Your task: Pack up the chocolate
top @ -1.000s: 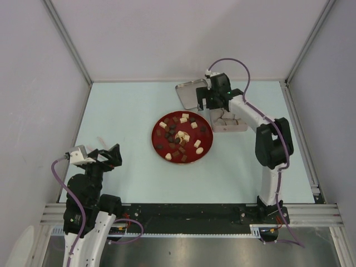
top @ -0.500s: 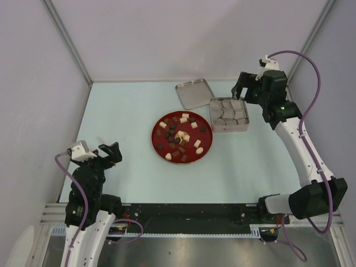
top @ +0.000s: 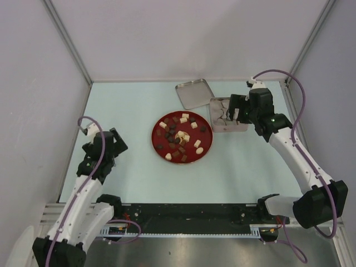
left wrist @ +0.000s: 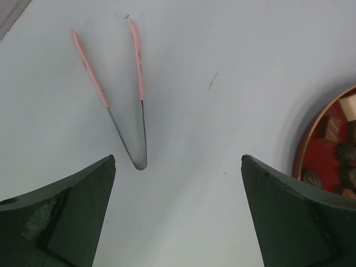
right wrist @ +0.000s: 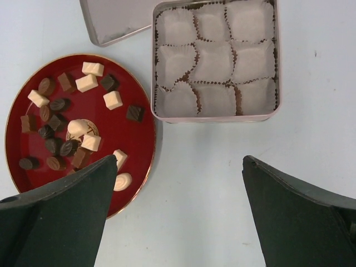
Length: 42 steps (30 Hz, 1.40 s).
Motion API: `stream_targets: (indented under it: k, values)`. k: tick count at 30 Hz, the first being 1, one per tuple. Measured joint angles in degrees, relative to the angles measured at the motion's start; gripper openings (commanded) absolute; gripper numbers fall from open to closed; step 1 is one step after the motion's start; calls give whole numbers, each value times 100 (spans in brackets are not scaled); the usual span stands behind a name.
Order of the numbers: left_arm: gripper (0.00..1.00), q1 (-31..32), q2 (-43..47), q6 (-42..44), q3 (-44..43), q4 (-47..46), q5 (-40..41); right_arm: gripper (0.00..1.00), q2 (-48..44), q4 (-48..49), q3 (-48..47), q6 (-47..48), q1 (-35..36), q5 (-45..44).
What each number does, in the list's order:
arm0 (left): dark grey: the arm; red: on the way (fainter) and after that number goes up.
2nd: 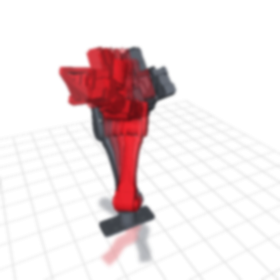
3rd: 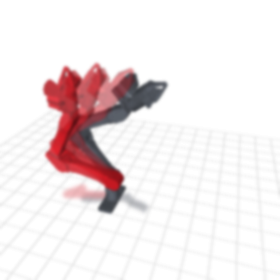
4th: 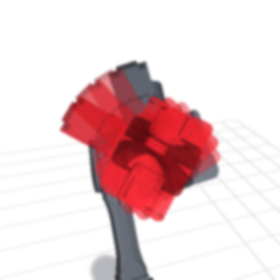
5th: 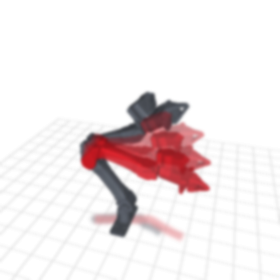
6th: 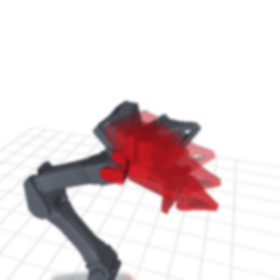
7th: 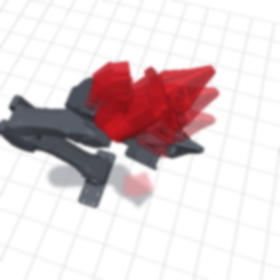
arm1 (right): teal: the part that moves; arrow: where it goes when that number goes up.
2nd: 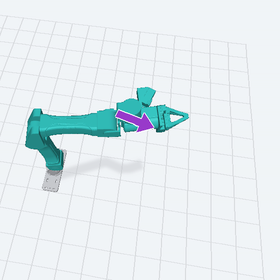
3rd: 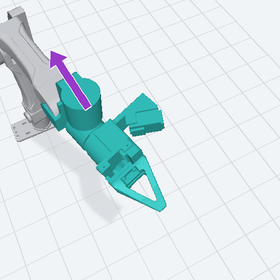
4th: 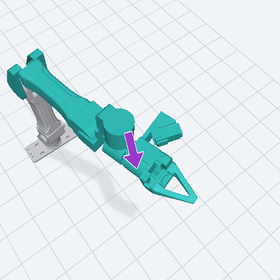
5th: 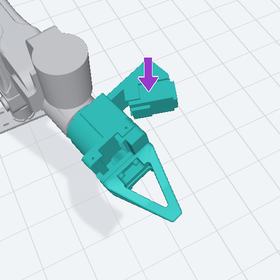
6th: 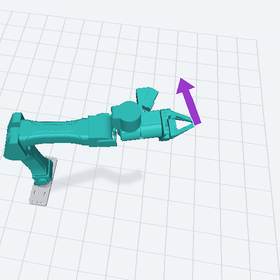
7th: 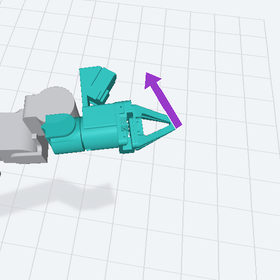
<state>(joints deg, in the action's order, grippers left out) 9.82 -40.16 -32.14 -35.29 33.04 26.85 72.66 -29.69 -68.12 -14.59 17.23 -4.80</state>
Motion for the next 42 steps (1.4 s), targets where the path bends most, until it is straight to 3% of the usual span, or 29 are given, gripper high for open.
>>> stream_targets:
  k: [4,14,21,26,42]
  values:
    - [97,-361,-710,-11,-127,-48,24,100,-293,31,109,4,92,-157]
    - [74,-1467,-2321,-37,-393,-675,-372,100,-566,146,387,247,793,-638]
    - [65,-1926,-3744,63,-852,-1130,-756,100,-872,203,570,286,809,-693]
    - [50,-2118,-4533,166,-1182,-1305,-918,100,-1064,234,697,310,778,-741]
    - [38,-2455,-5702,490,-1919,-1482,-1261,100,-1126,258,857,417,767,-791]
